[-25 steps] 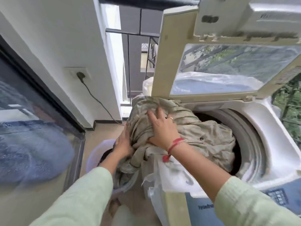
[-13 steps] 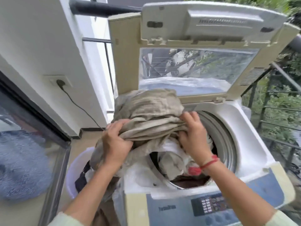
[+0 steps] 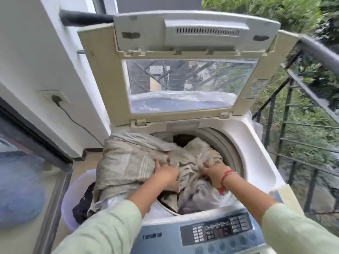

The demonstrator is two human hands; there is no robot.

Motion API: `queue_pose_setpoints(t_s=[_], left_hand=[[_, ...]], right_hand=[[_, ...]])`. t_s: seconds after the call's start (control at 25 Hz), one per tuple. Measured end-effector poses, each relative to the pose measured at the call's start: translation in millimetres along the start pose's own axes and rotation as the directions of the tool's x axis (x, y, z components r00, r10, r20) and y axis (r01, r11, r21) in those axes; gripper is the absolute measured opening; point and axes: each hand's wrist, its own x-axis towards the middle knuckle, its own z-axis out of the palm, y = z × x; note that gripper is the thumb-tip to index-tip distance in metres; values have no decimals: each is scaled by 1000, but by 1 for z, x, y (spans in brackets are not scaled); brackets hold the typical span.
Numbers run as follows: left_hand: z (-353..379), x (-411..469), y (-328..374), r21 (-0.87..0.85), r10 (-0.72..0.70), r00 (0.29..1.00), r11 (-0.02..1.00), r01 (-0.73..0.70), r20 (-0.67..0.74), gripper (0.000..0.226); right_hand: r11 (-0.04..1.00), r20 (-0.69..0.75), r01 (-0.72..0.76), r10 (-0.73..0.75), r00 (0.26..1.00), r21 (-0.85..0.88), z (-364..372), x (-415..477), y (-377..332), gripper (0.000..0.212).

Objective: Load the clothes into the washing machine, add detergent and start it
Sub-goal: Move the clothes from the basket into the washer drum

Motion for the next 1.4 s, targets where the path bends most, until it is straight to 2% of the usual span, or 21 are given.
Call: queue_pose_setpoints(t_s=[0.04, 0.08, 0.12, 0.16, 0.2, 0.24, 0.28, 0.32, 0.36, 0.44, 0.52, 0.6, 0.72, 0.8, 0.92, 1.04, 1.12, 1.2, 1.24, 1.32, 1.4], left_hand=[[0, -9, -8, -103, 49, 993, 993, -61, -109, 49], [-1, -21, -20, -234, 62, 942, 962, -144, -329, 45], [-4, -39, -35, -323, 5, 814, 916, -236, -580, 39], [-4, -57, -56, -374, -111, 627, 876, -304, -771, 34], [1, -74, -82, -425, -258, 444, 843, -330, -858, 27], [13, -87, -112, -506, -411, 322, 803, -315, -853, 22], [28, -95, -143, -604, -542, 274, 752, -264, -794, 22], [47, -98, -172, -699, -641, 299, 699, -152, -707, 29], [73, -96, -200, -759, -708, 379, 650, 21, -596, 41], [120, -80, -242, -731, -713, 612, 611, 304, -342, 76], [156, -59, -266, -665, -601, 784, 652, 365, -159, 102], [183, -31, -285, -657, -449, 889, 697, 287, -88, 105], [199, 10, -297, -684, -336, 940, 700, 206, -60, 109], [205, 29, -305, -727, -337, 940, 657, 198, -49, 115], [212, 47, -306, -778, -265, 962, 616, 121, -61, 105], [214, 42, -287, -833, -262, 957, 552, 41, -126, 49], [207, 26, -271, -923, -422, 881, 384, -39, -213, 35], [184, 3, -261, -950, -636, 707, 228, -212, -310, 32], [164, -12, -257, -926, -714, 594, 234, -295, -370, 26], [108, -48, -244, -810, -750, 320, 483, -331, -578, 23], [46, -76, -203, -579, -574, 113, 757, -303, -811, 24]], right_hand=[[999, -14, 24, -23, 1000, 26, -11, 5, -12, 51], [996, -132, 49, -39, 991, 71, -25, 8, -26, 50], [991, -254, 85, -55, 966, 107, -43, 8, -39, 44], [978, -368, 146, -82, 926, 150, -62, 9, -54, 36], [955, -472, 227, -114, 874, 192, -79, 8, -69, 33], [921, -552, 318, -148, 821, 226, -96, 6, -84, 32], [878, -607, 413, -195, 770, 242, -115, 3, -102, 31], [839, -631, 494, -258, 731, 228, -130, 1, -121, 32], [810, -630, 560, -345, 696, 176, -143, -1, -144, 34], [806, -542, 590, -482, 689, 33, -153, 4, -186, 49], [824, -410, 552, -550, 728, -126, -161, 22, -232, 69], [821, -200, 498, -557, 806, -277, -160, 52, -286, 87], [817, 181, 383, -338, 924, -431, -148, 85, -337, 105], [890, 347, 367, -266, 900, -270, -140, 92, -349, 74], [759, 261, 437, -351, 899, -483, -136, 89, -356, 46], [638, 192, 449, -432, 881, -625, -130, 83, -362, 39], [678, 79, 487, -538, 839, -551, -131, 68, -353, 32], [722, -210, 507, -650, 730, -470, -143, 45, -321, 23], [771, -369, 486, -628, 685, -411, -150, 32, -296, 22], [856, -627, 463, -495, 602, -230, -157, 6, -231, 34], [919, -798, 385, -297, 524, -89, -157, -25, -152, 43]])
